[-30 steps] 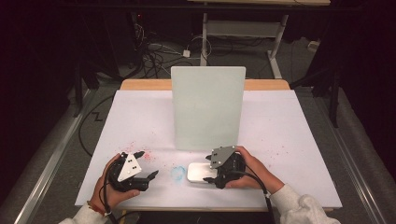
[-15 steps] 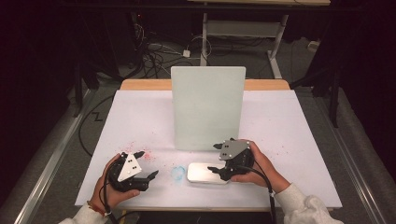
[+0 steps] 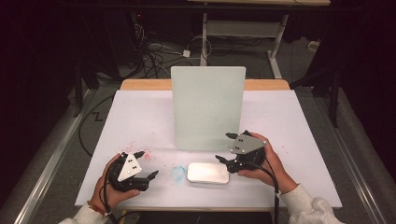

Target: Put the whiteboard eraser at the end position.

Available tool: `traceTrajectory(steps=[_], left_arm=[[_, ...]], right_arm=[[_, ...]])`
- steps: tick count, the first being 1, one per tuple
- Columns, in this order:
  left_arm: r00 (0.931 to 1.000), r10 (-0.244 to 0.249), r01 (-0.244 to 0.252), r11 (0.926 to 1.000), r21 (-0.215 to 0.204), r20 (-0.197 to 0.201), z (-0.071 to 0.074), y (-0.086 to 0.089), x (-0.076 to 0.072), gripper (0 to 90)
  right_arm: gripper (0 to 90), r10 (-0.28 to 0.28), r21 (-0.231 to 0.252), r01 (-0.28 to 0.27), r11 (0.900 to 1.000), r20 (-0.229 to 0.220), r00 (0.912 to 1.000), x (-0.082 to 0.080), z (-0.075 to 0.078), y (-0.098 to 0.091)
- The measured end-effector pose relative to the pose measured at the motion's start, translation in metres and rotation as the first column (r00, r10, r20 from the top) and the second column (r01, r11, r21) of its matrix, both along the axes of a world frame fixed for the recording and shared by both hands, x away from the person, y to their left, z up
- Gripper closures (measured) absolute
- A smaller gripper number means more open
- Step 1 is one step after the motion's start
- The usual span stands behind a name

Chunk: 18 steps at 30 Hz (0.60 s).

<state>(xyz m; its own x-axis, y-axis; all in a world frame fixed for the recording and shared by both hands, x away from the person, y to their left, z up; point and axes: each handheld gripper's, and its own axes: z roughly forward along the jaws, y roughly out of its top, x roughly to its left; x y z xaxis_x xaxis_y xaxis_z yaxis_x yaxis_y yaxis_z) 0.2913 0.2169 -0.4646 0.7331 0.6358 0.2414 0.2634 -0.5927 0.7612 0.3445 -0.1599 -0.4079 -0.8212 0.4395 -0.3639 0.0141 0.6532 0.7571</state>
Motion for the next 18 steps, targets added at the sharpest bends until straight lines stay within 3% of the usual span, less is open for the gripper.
traceTrajectory(steps=[9, 18], left_arm=[[1.0, 0.001, -0.001, 1.0, -0.003, 0.001, 0.0, 0.001, 0.0, 19.9], [1.0, 0.004, -0.004, 1.0, -0.003, 0.003, 0.0, 0.001, 0.0, 19.9]], right_arm=[[21.9, -0.081, 0.021, 0.08, 0.9965, 0.057, 0.9951, -0.002, 0.005, -0.013], [21.5, -0.149, 0.058, 0.145, 0.9878, 0.082, 0.9854, -0.004, 0.008, -0.029]])
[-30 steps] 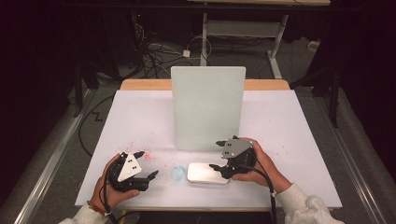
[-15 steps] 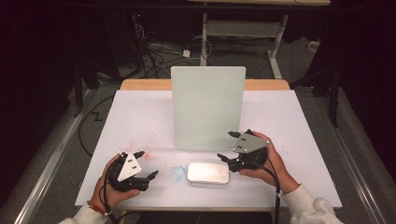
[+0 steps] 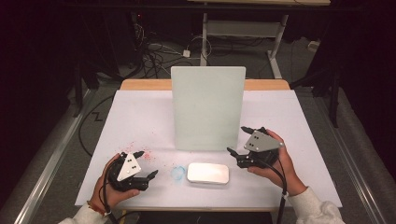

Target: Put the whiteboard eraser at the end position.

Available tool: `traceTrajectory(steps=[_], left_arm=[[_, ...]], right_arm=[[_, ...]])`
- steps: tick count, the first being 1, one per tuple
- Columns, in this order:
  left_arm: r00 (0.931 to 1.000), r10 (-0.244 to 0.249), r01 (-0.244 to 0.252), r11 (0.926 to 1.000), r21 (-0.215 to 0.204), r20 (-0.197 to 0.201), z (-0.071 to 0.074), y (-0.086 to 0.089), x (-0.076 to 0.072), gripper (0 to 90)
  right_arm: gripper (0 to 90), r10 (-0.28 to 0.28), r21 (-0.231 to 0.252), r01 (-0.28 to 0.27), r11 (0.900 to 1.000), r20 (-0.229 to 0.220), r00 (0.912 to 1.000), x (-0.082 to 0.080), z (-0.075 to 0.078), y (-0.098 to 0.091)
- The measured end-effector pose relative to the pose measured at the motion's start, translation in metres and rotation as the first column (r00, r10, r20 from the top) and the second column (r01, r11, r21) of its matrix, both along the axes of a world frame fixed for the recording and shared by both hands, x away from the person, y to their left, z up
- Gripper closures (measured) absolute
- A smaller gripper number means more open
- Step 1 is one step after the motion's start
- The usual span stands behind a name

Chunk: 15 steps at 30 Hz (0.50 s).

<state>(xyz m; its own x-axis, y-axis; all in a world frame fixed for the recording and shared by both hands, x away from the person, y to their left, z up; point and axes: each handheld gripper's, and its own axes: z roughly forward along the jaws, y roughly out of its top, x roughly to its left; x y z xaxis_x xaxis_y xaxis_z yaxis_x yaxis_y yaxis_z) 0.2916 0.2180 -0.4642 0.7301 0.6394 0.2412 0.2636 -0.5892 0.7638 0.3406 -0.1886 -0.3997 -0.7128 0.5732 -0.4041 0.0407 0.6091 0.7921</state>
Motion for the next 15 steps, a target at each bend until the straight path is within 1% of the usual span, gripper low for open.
traceTrajectory(steps=[5, 7, 15], left_arm=[[1.0, 0.001, -0.001, 1.0, 0.0, 0.002, 0.0, 0.0, 0.0, 19.9], [1.0, 0.001, -0.001, 1.0, -0.001, 0.002, 0.0, 0.0, 0.0, 19.9], [1.0, 0.001, -0.001, 1.0, -0.002, 0.003, 0.0, 0.0, 0.001, 19.9]], right_arm=[[21.2, -0.027, 0.022, 0.027, 0.9994, 0.016, 0.9995, -0.003, 0.0, -0.01], [20.8, -0.042, 0.015, 0.042, 0.999, 0.03, 0.9987, -0.004, -0.001, -0.014], [20.6, -0.091, 0.045, 0.089, 0.995, 0.047, 0.9948, -0.009, -0.002, -0.03]])
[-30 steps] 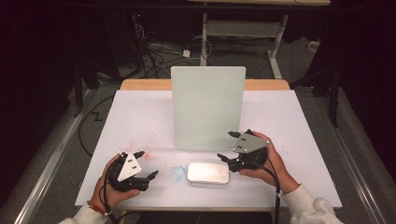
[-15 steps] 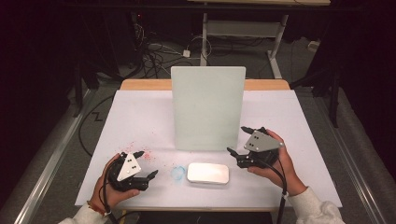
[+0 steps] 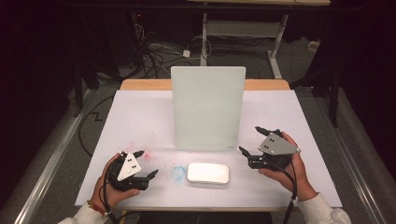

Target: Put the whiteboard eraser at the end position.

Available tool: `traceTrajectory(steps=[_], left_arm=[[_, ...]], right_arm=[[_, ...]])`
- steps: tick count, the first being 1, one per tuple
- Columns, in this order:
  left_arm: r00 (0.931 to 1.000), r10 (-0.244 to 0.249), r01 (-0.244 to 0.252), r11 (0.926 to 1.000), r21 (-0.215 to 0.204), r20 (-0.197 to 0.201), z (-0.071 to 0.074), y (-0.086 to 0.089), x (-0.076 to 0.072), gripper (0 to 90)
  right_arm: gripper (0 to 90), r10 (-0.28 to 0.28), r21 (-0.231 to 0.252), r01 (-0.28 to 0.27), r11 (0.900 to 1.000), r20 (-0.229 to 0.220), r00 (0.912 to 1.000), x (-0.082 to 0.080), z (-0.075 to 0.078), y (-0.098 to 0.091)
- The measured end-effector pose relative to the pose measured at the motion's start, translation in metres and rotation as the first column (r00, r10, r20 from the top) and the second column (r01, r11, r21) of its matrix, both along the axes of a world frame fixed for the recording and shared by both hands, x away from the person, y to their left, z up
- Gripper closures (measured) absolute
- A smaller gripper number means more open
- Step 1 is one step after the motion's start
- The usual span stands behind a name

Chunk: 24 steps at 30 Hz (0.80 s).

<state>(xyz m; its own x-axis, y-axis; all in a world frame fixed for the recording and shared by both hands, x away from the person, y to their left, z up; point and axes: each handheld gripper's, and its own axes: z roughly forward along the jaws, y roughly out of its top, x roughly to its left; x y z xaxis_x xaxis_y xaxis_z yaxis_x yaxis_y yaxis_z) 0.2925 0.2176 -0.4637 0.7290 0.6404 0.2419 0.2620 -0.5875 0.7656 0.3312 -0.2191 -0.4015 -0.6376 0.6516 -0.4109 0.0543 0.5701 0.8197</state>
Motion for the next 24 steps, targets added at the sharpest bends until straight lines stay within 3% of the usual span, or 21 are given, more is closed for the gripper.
traceTrajectory(steps=[18, 24], left_arm=[[1.0, -0.01, 0.01, 1.0, 0.0, -0.002, 0.0, -0.004, 0.004, 19.9], [1.0, -0.005, 0.005, 1.0, -0.004, -0.003, 0.0, -0.004, 0.006, 19.9]], right_arm=[[20.7, -0.079, 0.023, 0.079, 0.9966, -0.008, 0.9968, -0.013, -0.018, -0.033], [20.6, -0.102, 0.037, 0.103, 0.994, -0.031, 0.9943, -0.016, -0.027, -0.045]])
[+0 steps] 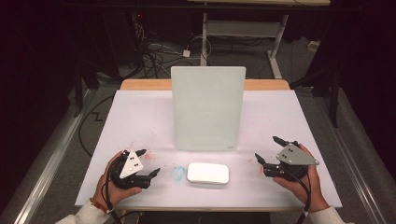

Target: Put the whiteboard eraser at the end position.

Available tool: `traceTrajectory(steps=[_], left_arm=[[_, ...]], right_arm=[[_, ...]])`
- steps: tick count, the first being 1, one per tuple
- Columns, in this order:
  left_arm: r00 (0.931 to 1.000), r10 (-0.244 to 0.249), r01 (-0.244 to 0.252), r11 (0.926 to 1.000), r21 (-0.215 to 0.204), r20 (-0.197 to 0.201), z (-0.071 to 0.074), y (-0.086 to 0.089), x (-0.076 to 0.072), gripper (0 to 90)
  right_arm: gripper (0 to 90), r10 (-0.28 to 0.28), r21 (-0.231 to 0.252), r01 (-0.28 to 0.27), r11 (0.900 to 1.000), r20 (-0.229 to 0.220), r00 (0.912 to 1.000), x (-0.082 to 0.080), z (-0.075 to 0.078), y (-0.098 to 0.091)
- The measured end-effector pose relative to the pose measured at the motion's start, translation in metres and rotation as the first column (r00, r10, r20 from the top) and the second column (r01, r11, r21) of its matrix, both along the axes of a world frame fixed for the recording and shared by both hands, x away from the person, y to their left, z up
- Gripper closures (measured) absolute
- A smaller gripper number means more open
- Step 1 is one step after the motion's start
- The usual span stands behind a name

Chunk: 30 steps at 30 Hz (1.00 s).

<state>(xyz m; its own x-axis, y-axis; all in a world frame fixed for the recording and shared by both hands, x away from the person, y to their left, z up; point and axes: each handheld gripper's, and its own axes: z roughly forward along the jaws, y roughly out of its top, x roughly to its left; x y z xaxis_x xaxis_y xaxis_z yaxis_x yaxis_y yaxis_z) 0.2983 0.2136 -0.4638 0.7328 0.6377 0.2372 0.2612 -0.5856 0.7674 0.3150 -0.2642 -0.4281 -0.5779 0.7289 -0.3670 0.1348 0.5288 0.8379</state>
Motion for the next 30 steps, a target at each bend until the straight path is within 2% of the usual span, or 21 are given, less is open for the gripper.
traceTrajectory(steps=[9, 12, 13, 15, 22, 28, 30], left_arm=[[0.9999, 0.016, -0.016, 0.9999, -0.004, 0.001, 0.0, 0.001, 0.002, 19.8], [0.9998, 0.022, -0.022, 0.9998, -0.002, 0.002, 0.0, 0.001, 0.002, 19.8], [0.9996, 0.026, -0.026, 0.9996, -0.005, 0.003, 0.0, 0.002, 0.002, 19.8], [0.9994, 0.034, -0.034, 0.9994, -0.006, 0.005, 0.0, 0.002, 0.001, 19.6], [0.9995, 0.03, -0.03, 0.9995, 0.006, 0.007, 0.0, 0.002, 0.0, 19.1], [0.9995, 0.029, -0.029, 0.9996, 0.002, 0.013, 0.0, 0.002, -0.003, 19.0], [0.9994, 0.029, -0.029, 0.9996, 0.001, 0.016, 0.001, 0.003, -0.002, 19.0]], right_arm=[[20.0, -0.039, 0.037, 0.04, 0.9985, -0.03, 0.9988, -0.008, -0.022, -0.022], [19.7, -0.046, 0.092, 0.053, 0.9943, -0.078, 0.9959, -0.01, -0.032, -0.028], [19.5, -0.059, 0.087, 0.065, 0.9941, -0.07, 0.9958, -0.012, -0.033, -0.029], [18.6, -0.051, 0.108, 0.058, 0.9925, -0.066, 0.9965, -0.013, -0.032, -0.031], [18.0, -0.061, 0.091, 0.065, 0.9937, -0.046, 0.9971, -0.014, -0.029, -0.03], [18.0, -0.066, 0.054, 0.066, 0.9963, -0.015, 0.9977, -0.018, -0.026, -0.027], [18.1, -0.064, 0.058, 0.064, 0.9962, -0.014, 0.9979, -0.018, -0.025, -0.027]])
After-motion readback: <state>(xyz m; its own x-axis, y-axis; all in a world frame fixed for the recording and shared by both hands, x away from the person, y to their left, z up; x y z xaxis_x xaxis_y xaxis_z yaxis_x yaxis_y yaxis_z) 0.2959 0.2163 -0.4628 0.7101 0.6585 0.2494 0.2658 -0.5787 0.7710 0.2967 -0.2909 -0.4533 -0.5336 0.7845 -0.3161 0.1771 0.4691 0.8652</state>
